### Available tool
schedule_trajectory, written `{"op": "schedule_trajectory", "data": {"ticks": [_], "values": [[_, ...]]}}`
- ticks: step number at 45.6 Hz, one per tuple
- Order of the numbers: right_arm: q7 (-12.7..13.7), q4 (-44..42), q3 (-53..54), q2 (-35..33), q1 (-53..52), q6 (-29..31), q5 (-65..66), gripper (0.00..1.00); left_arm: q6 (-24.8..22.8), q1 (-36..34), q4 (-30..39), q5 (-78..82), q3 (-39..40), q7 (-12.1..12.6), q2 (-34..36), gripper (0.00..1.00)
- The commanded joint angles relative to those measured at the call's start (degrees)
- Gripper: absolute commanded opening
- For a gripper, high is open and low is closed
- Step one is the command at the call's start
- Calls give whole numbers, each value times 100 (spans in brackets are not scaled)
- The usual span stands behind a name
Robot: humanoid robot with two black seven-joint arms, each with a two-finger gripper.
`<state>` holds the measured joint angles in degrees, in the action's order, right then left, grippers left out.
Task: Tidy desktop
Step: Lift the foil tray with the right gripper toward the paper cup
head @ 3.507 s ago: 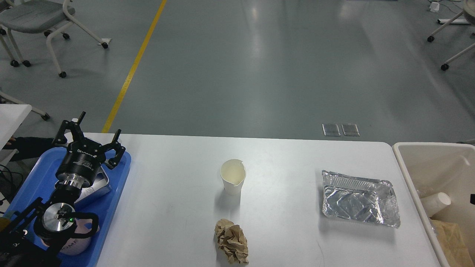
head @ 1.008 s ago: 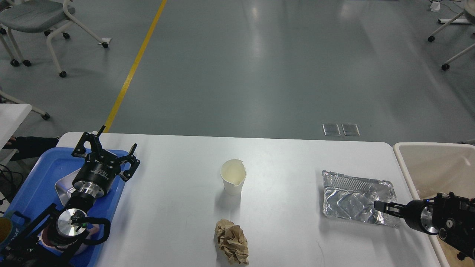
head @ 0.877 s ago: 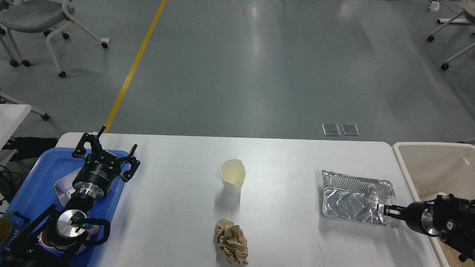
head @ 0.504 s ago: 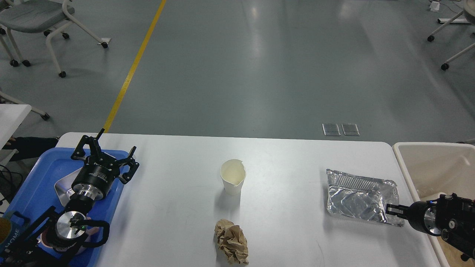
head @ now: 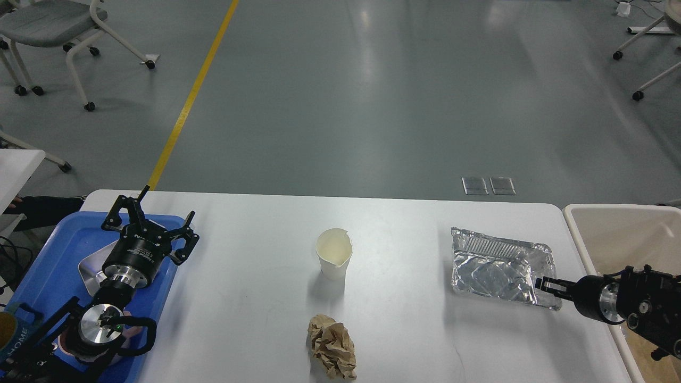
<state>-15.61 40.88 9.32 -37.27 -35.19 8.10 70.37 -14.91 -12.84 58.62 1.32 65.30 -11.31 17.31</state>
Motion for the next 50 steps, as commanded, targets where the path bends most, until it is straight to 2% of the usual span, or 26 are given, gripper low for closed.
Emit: {"op": "schedule_trajectory", "data": {"ticks": [1,8,20,30,40,48,50], "values": [[-4,-1,-1,-70,-110,157,-84,0,24,-8,0,0,0,15,1,96],[5,183,8,-429,-216,368,-400,0,15,-8,0,0,-9,15,9,96],[216,2362,17,-1809,-400,324,-462,0,15,-17,0,0,-9,15,1,96],[242,3163,26,-2583,-576,429,-462,0,6,-8,0,0,-9,15,9,96],[242,3497,61,-2988,-717,561,-462,0,-3,-8,9,0,-9,-29,1,96],[269,3541,52,-2953,-813,614,-462,0,24,-17,0,0,-9,-38,9,96],[321,3532,17,-2761,-918,614,-454,0,41,-26,0,0,-9,-38,9,96]]}}
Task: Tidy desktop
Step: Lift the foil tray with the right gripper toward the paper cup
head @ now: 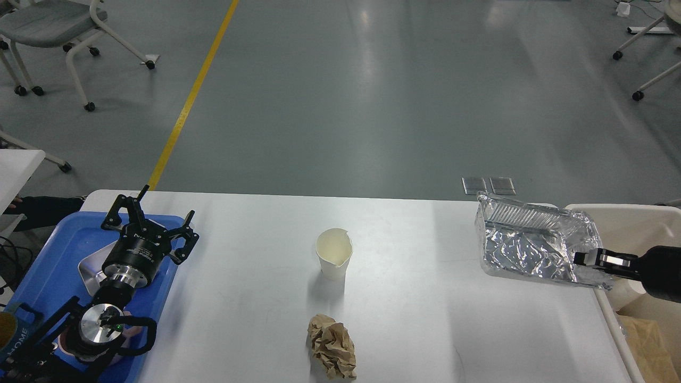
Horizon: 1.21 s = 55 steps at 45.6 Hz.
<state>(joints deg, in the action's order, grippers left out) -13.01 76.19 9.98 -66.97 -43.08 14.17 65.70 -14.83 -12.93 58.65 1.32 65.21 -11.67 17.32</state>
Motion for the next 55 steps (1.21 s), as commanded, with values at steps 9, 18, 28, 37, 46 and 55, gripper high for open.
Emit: {"op": "schedule_trajectory", "data": {"ticks": [9,18,28,37,46,55], "values": [[272,-25,-92,825,-543,15,109,0,41,-17,-3,9,0,-11,25,96],[650,-200,-706,1686,-1290,24,294,0,24,-34,-3,9,0,-2,61,96],[747,-763,-1744,2644,-2116,-55,75,0,85,-43,-12,9,0,-2,70,96],[843,-904,-2175,3084,-2556,-55,-347,0,103,-113,-135,202,-140,-2,17,96],[843,-983,-2738,3313,-3101,-73,-831,0,77,-61,-135,395,-158,42,43,96],[843,-983,-2834,3366,-3251,-73,-972,0,-90,45,-135,395,-123,25,69,96]]}}
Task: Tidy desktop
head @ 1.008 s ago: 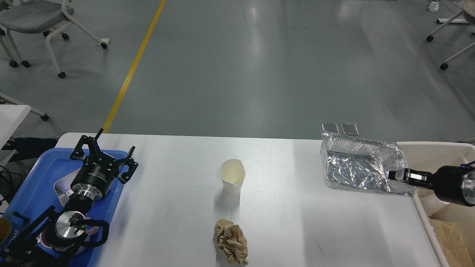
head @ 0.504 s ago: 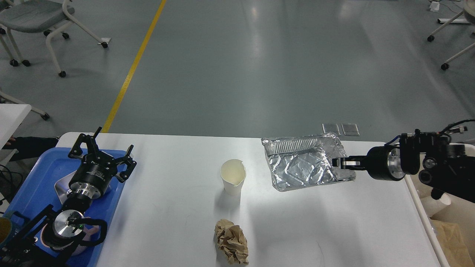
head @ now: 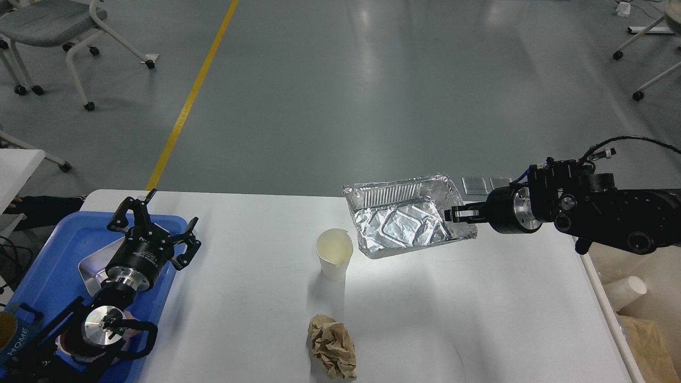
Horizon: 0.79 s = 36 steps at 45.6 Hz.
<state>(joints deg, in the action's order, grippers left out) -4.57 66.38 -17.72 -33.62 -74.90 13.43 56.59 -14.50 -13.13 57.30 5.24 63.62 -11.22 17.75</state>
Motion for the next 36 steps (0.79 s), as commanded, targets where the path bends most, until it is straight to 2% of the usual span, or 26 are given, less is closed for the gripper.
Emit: {"op": "schedule_trajectory", "data": {"ticks": [1,5,7,15,22,27,30,36], "values": [[0,-2,-74,31,-69,1,-60,0,-201,74,9,4,27,-21,44,96],[0,-2,-91,31,-77,1,-156,0,-597,179,9,-5,150,-38,62,96],[9,-2,-91,31,-77,1,-218,0,-624,197,18,-14,177,-12,18,96],[132,-2,-179,145,-95,-69,-253,0,-44,65,18,13,-16,41,-17,96],[132,-11,-363,286,-121,-157,-569,0,9,-93,27,13,-359,15,53,96],[132,-37,-583,365,-156,-227,-666,0,334,-164,45,30,-421,6,123,96],[132,-46,-636,356,-156,-254,-675,0,343,-146,80,91,-430,6,281,96],[132,-37,-662,286,-156,-262,-675,0,422,-120,448,144,-535,172,580,96]]}}
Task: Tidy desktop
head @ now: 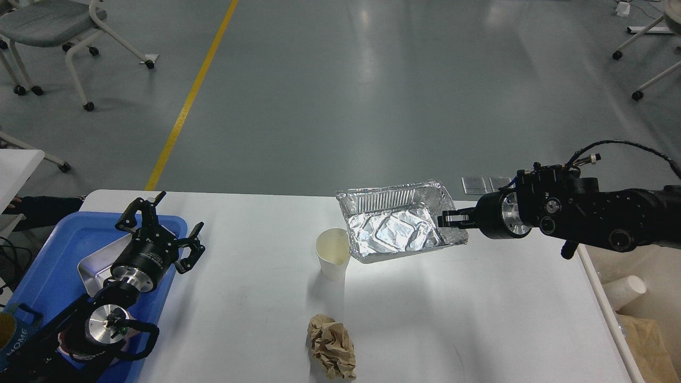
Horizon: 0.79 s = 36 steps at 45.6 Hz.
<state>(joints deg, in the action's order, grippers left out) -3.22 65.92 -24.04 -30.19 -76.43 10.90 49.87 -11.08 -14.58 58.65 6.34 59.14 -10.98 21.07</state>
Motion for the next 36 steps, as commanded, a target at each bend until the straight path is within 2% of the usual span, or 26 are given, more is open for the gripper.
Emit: {"op": "schedule_trajectory", "data": {"ticks": [1,13,22,30,36], "values": [[-4,8,-31,-75,-3,-9,-4,0,106,43,409,42,-96,193,292,96],[-12,26,-39,-321,6,-9,-4,0,800,719,1780,130,-96,255,1197,96],[-21,34,-39,-347,6,-18,-4,0,809,1062,2150,148,-113,342,2216,96],[-30,34,-39,-356,6,-18,-4,0,801,1186,2405,253,-359,281,3587,96],[-30,34,-39,-347,6,-18,5,0,792,1203,2440,455,-597,263,4317,96]]}}
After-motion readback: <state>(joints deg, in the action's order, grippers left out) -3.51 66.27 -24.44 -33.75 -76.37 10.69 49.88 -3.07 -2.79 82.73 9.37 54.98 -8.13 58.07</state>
